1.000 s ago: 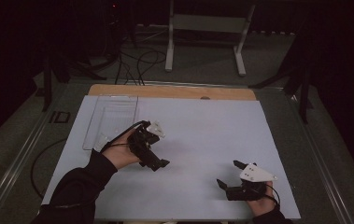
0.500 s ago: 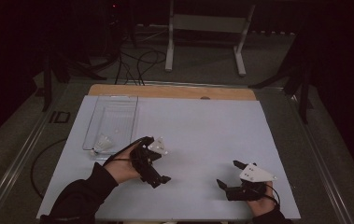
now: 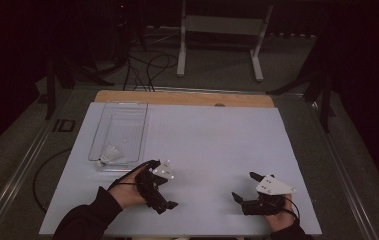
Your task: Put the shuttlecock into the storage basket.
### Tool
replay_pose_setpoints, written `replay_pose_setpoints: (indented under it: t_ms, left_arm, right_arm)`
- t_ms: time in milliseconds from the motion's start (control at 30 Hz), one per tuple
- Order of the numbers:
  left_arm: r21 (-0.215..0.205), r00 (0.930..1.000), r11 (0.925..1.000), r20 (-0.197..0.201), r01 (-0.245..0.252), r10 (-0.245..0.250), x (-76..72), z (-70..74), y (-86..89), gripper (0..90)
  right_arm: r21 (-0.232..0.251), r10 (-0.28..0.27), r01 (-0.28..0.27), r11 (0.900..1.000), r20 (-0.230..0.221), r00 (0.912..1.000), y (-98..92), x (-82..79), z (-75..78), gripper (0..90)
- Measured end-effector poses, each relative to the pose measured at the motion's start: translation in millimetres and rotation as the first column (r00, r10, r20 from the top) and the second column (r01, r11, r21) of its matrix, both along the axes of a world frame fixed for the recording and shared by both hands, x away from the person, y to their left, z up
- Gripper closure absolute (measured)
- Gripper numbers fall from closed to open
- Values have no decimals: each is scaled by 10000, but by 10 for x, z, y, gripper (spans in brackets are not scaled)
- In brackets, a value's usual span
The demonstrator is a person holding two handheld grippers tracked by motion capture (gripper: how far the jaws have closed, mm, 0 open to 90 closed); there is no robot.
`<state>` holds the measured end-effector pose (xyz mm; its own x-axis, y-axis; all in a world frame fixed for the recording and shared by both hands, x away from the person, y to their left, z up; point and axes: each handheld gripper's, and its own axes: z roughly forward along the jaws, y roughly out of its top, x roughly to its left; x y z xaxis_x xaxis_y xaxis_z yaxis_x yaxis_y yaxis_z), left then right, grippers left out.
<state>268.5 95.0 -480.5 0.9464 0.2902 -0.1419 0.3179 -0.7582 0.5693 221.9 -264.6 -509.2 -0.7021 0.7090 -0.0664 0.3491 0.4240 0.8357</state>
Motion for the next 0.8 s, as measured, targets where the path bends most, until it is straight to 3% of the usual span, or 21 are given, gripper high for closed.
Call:
replay_pose_setpoints:
  t_ms: [433, 600, 633, 667, 800]
  left_arm:
    - [221, 9960, 9971, -503, -733, 743, -115, -310, 383, 2]
    - [115, 9937, 9948, -472, -1012, 1016, -153, -329, 477, 2]
    - [166, 9928, 9929, -205, -1175, 1178, -172, -336, 520, 2]
    - [166, 9928, 9929, -205, -1175, 1178, -172, -336, 520, 2]
    - [-320, 9886, 9884, -296, -1486, 1476, -201, -361, 615, 2]
  right_arm:
    - [-3, 28, -28, 10000, -19, 10000, 14, 4, -5, 91]
    - [-29, 36, -36, 10000, -29, 10000, 17, 4, -8, 92]
    - [-7, 9, -9, 10000, -40, 10000, 22, 1, -6, 92]
    - [-11, 21, -21, 10000, -53, 10000, 21, 0, -6, 91]
    - [15, 33, -33, 10000, -59, 10000, 22, 1, -8, 91]
